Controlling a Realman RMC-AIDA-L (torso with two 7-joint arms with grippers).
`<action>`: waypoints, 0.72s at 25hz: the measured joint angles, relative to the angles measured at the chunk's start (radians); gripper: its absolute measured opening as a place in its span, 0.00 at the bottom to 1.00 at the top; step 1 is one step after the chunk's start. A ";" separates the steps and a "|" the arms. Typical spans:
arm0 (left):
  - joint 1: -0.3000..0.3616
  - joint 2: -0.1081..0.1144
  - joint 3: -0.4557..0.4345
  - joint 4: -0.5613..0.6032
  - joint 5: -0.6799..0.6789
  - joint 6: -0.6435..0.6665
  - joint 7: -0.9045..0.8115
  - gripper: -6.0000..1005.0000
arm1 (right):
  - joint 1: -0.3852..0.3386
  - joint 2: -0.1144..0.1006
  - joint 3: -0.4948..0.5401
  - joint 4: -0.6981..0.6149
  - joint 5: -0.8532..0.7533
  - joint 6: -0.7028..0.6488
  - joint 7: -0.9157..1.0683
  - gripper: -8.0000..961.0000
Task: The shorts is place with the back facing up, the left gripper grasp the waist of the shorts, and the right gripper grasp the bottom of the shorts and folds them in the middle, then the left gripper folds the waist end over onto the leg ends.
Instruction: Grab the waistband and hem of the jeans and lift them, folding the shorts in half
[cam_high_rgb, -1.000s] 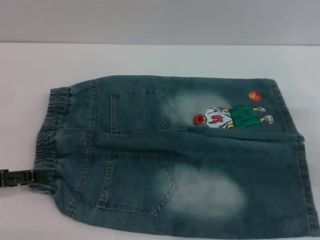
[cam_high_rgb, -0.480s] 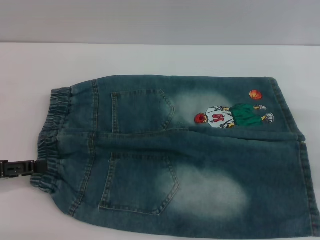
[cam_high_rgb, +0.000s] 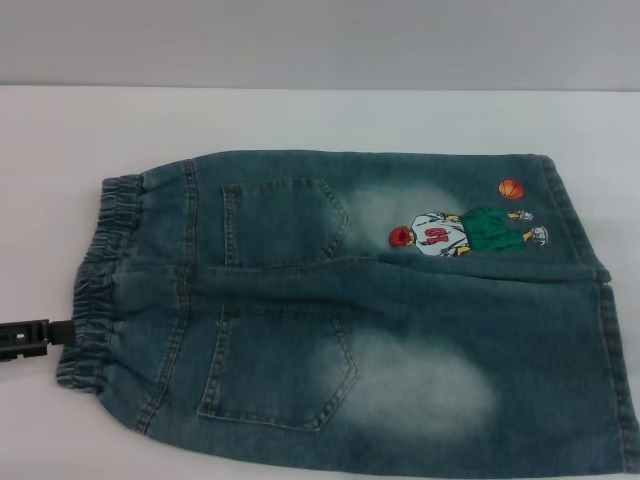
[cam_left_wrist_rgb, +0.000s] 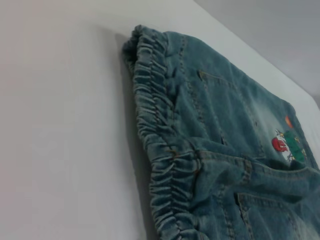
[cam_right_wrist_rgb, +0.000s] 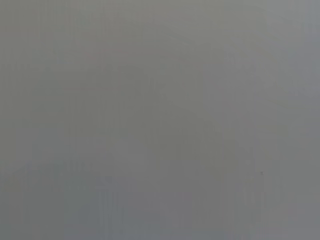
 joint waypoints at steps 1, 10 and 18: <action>0.000 0.000 0.001 0.001 0.000 -0.003 -0.013 0.66 | 0.000 0.000 0.000 0.000 0.000 0.000 0.000 0.51; -0.010 -0.002 0.004 0.003 0.076 -0.041 -0.079 0.65 | 0.001 -0.001 0.000 0.000 0.000 0.000 0.000 0.51; -0.027 -0.009 0.005 0.003 0.081 -0.038 -0.084 0.65 | 0.005 -0.003 0.000 0.000 0.000 0.001 -0.001 0.51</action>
